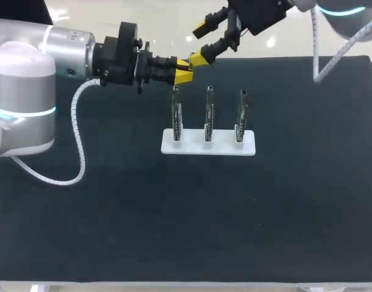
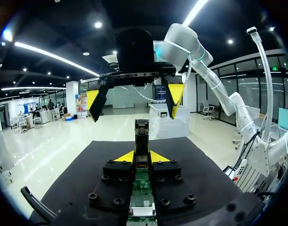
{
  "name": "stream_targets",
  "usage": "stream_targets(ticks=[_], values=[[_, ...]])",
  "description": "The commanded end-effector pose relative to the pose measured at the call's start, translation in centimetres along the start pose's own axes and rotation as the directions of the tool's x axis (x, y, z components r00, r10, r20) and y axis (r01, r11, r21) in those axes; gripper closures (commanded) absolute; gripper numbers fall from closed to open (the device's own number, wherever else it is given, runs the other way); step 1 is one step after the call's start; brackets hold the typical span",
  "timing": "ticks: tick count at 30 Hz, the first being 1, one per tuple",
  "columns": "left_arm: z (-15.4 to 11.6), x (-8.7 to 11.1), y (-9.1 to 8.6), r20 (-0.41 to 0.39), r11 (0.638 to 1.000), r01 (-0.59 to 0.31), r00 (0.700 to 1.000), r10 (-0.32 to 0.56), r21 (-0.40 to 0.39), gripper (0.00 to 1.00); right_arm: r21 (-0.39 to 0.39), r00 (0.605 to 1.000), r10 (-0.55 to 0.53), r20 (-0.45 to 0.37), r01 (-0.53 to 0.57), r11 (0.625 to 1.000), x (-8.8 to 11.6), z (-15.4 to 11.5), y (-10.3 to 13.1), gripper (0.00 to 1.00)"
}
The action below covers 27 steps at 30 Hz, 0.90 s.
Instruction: Pick up the optical module with the left hand, and insert it into the network port with the right hand.
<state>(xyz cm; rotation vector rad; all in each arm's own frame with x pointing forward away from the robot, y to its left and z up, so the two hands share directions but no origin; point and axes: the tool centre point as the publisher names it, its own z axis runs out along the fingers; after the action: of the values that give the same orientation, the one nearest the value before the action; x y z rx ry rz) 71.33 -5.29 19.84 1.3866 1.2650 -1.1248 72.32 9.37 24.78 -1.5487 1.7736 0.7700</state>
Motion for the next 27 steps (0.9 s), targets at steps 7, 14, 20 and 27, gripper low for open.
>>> stream_targets(ticks=[7, 14, 20, 27], values=[[0.01, 0.04, -0.26, 0.002, 1.0, -0.003, 1.0, 0.003, -0.009, 1.0, 0.005, 1.0, -0.023, 0.002, 0.023, 1.0, 0.45, 0.75, 0.8, 0.11], [0.01, 0.04, -0.26, 0.002, 1.0, -0.003, 1.0, 0.003, -0.009, 1.0, -0.006, 0.999, -0.033, 0.003, 0.033, 0.999, 0.57, 0.77, 1.03, 0.27], [0.01, 0.04, -0.26, 0.002, 1.0, -0.003, 1.0, 0.003, -0.009, 1.0, -0.007, 0.999, -0.038, -0.003, 0.038, 0.999, 0.56, 0.91, 1.17, 0.43], [0.01, 0.04, -0.26, 0.002, 1.0, -0.003, 1.0, 0.003, -0.009, 1.0, -0.006, 0.999, -0.039, -0.009, 0.039, 0.999, 0.37, 1.01, 1.22, 0.54]])
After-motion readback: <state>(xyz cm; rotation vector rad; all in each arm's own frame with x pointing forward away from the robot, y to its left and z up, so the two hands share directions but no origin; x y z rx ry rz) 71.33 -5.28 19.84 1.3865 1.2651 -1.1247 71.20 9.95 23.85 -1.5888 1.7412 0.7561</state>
